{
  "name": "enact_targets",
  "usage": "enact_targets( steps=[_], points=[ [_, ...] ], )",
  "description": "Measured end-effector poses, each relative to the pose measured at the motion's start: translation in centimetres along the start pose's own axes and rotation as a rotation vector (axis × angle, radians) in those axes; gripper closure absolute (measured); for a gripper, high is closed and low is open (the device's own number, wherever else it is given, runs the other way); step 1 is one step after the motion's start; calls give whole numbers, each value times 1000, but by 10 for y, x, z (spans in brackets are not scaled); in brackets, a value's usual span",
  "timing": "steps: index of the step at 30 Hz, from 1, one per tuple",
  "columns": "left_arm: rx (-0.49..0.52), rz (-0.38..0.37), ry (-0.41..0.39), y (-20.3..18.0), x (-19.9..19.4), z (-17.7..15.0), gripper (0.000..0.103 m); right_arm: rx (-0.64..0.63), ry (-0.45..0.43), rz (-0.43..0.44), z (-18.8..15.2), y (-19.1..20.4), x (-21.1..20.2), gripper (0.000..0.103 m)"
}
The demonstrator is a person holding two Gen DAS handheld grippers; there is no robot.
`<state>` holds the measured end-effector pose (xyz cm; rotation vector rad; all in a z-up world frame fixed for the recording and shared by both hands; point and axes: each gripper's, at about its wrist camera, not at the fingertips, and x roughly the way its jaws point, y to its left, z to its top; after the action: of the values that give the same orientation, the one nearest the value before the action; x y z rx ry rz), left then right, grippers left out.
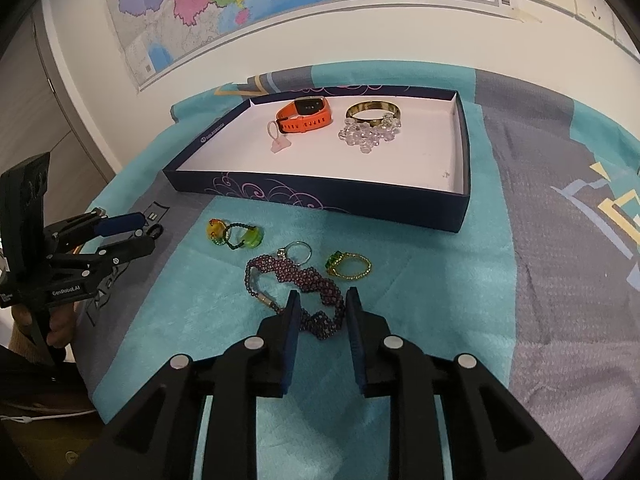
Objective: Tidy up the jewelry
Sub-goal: 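Grasp black ring with left gripper while right gripper lifts maroon bracelet, then carry black ring with left gripper while right gripper carries maroon bracelet into box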
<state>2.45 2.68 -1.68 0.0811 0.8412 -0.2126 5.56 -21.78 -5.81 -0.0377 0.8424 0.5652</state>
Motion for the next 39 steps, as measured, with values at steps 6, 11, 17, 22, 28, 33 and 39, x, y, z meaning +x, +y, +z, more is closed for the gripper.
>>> enact_targets(
  steps=[6,11,17,22,28,33,39],
  points=[
    [-20,-24,40,5,9,-2,59,-22,4,-21,1,4,3,96],
    [-14,-1,45,3,10,-2,69,-21,1,-21,1,4,2,97],
    [11,13,40,-2,9,-3,80,-24,-9,-17,2,5,-1,97],
    [13,4,37,-4,8,-2,80,-22,-23,-10,4,5,-6,97],
    [17,-12,31,-8,6,-3,80,-37,-42,1,8,10,-13,97],
    [26,-25,19,-12,2,-1,80,-60,-61,3,13,15,-18,97],
    [29,-41,6,-15,0,2,80,-91,-77,3,20,23,-23,98]
  ],
)
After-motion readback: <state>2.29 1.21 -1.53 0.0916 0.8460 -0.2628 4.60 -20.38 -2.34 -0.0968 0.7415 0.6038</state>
